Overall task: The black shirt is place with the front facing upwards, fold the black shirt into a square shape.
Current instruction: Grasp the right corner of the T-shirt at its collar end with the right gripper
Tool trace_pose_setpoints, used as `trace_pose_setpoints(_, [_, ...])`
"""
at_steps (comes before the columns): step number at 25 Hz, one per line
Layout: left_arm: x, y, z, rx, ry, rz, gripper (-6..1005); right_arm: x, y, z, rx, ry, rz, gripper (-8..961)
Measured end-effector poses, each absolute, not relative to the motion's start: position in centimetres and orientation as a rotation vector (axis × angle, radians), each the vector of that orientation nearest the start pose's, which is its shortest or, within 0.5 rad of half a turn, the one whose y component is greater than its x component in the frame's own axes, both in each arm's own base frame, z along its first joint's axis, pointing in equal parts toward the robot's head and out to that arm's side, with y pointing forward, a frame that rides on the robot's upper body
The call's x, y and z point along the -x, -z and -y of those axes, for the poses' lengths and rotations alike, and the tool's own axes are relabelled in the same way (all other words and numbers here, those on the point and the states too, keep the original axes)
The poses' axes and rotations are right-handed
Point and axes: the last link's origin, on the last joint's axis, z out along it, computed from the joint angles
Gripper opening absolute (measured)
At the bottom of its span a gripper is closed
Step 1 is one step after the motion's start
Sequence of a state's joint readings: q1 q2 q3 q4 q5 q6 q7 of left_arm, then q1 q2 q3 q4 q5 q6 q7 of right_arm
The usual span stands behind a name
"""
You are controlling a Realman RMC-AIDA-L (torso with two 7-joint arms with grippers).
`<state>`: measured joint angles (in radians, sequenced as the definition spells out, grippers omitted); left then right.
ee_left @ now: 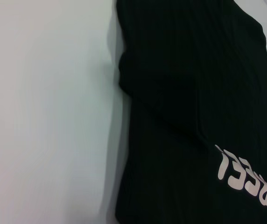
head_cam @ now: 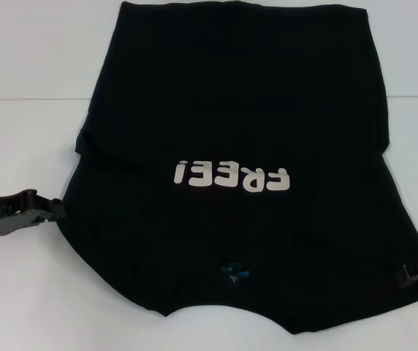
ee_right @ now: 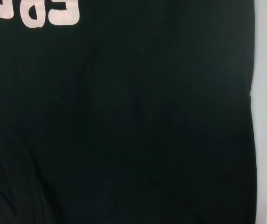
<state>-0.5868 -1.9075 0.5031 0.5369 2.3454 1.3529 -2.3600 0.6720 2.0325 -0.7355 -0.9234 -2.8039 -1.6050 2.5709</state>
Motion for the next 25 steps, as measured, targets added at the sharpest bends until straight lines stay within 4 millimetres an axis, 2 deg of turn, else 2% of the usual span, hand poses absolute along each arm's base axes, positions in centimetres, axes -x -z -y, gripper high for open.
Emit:
trace_pose_setpoints(9, [34.0, -5.7, -35.5, 1.990, 0.465, 1.913, 11, -28.9, -5.2, -35.2, 2.225, 0.217, -1.767, 914])
trace_pose_setpoints(25, [33.9, -5.6, -35.5, 1.991, 0.465, 1.912, 11, -30.6, -5.9, -34.5, 2.178, 0.271, -1.777, 913])
